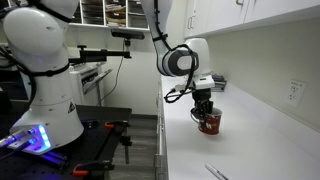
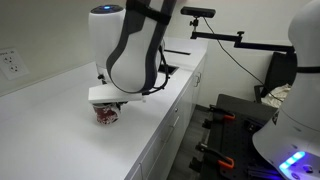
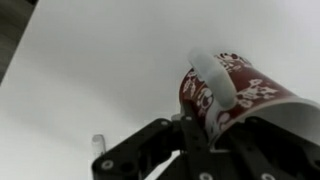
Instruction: Move the cup to the left
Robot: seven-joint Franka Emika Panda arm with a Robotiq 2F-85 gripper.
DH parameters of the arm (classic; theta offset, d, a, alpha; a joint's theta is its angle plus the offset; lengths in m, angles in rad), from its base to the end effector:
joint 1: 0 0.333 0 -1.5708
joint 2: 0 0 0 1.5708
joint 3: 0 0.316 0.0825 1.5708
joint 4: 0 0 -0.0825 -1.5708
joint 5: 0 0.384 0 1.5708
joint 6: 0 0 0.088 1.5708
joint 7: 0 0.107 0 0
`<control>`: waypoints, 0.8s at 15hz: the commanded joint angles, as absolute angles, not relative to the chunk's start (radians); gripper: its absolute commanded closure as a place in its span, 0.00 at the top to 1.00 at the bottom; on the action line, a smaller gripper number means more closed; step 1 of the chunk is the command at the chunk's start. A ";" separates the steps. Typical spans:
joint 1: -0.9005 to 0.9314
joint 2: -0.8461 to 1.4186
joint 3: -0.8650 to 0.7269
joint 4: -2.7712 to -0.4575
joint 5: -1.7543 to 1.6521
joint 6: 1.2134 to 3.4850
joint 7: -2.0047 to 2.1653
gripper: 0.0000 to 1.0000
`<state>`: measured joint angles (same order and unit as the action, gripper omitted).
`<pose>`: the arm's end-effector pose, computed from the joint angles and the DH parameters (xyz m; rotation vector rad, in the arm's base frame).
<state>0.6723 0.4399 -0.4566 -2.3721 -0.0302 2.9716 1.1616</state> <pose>0.5123 0.1047 0.1787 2.8095 -1.2873 0.4306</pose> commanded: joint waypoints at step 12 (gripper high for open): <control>0.513 0.420 -0.286 -2.424 -0.009 3.028 1.059 0.03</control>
